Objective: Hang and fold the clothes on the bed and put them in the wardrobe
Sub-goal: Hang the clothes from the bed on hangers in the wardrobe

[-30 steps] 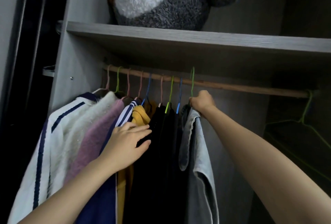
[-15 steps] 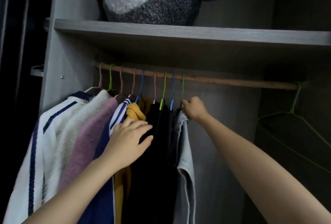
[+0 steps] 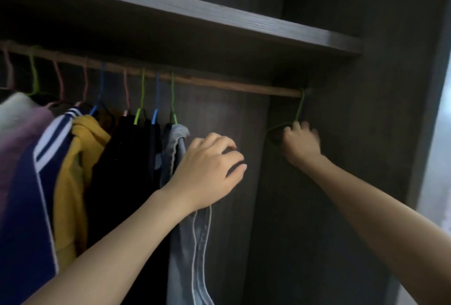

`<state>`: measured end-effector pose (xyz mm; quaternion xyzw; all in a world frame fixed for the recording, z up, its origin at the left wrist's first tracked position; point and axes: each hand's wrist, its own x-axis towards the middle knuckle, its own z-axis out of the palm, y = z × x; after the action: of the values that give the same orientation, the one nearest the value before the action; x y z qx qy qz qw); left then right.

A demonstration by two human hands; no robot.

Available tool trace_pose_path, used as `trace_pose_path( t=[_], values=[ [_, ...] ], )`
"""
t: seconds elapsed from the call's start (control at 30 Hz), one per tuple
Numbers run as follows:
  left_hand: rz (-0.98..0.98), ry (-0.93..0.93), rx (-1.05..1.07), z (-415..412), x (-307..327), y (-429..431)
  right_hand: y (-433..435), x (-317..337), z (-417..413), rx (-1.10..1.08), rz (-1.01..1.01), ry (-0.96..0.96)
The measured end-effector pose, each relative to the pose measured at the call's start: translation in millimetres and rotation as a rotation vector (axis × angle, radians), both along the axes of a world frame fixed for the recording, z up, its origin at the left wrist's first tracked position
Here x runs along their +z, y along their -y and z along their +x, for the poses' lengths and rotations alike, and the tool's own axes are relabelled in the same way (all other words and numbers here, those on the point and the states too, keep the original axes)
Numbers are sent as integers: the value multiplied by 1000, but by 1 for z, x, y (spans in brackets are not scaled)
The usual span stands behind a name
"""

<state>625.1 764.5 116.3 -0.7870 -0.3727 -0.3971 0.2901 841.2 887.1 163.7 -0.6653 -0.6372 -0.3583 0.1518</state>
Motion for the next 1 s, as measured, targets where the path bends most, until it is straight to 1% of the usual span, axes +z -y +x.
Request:
trace_pose_path(
  t=[0.07,0.17,0.27,0.33,0.4,0.53,0.63,0.73,0.87,0.93,1.0],
  values=[
    [23,-27,-34,15,-2,-3,7,-3,19,-130,-54,36],
    [-25,-45,-83,30,-9,-10,16,-4,41,-241,-126,-36],
    [-69,-22,-136,37,-20,-20,23,-9,58,-240,-128,12],
    [-84,3,-166,39,-29,-26,26,-9,60,-216,-119,10],
    [-106,23,-179,40,-36,-30,27,-5,56,-191,-85,-53],
    [-153,45,-185,36,-45,-30,26,-3,51,-173,-26,-244],
    [-165,64,-179,30,-49,-30,26,-2,45,-146,-19,-137],
    [-180,86,-183,25,-52,-30,32,1,38,-104,47,-22],
    [-185,192,-237,24,-61,-24,49,-8,27,-67,77,119],
    [-177,236,-272,26,-67,-20,61,-13,25,-46,71,129],
    [-190,287,-289,31,-74,-18,76,-20,23,-45,56,97]
  ],
)
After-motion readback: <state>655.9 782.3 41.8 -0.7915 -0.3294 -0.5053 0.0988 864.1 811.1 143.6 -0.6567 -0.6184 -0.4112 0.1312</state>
